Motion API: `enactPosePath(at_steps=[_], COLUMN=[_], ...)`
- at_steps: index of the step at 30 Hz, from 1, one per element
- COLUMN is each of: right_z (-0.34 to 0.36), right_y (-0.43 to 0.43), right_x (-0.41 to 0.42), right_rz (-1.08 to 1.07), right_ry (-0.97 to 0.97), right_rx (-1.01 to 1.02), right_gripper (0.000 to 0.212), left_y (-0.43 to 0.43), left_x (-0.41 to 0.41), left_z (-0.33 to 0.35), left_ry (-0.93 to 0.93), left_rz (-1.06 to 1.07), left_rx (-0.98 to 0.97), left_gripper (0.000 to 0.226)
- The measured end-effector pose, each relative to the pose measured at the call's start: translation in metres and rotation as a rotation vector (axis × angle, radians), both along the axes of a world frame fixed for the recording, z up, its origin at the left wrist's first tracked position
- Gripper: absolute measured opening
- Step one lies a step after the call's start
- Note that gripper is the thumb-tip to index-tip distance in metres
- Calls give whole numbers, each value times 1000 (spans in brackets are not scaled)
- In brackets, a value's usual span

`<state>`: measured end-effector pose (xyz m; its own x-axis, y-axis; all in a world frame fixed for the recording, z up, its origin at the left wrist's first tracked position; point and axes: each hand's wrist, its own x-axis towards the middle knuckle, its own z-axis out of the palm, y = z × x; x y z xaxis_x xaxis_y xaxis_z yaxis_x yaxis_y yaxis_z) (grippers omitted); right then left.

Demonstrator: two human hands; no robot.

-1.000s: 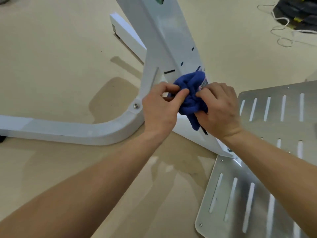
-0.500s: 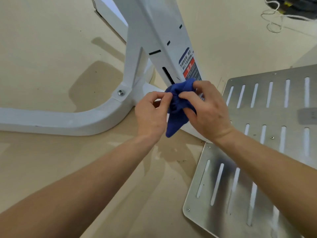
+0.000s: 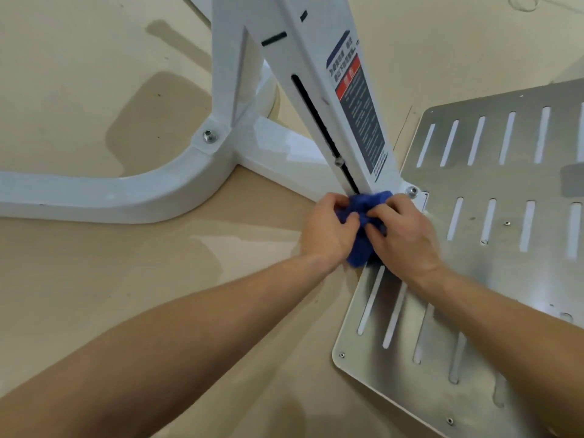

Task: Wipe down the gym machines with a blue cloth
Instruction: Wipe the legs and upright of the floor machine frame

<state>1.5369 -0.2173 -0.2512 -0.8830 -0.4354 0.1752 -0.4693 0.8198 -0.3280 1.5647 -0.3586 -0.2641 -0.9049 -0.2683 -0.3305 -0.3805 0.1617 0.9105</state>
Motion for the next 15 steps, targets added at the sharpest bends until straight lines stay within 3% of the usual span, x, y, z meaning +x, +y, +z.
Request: enactPosePath(at_steps=[2, 5, 10, 15], right_z=[1, -7, -20, -25], right_y=[-19, -47, -101, -146], right_x=[7, 19, 15, 9], right_rz=[24, 77, 107, -96], right_ry=[18, -32, -208, -360], right_rx=[-82, -171, -40, -85], right_gripper=[9, 31, 59, 63], left_y=[-14, -39, -89, -122], left_x=[4, 13, 5, -34], left_z=[-2, -5, 2, -17], left_ry=[-13, -37, 196, 285], left_rz=[14, 75, 248, 139], left_rx=[110, 322, -121, -515], left_gripper=[27, 25, 22, 38])
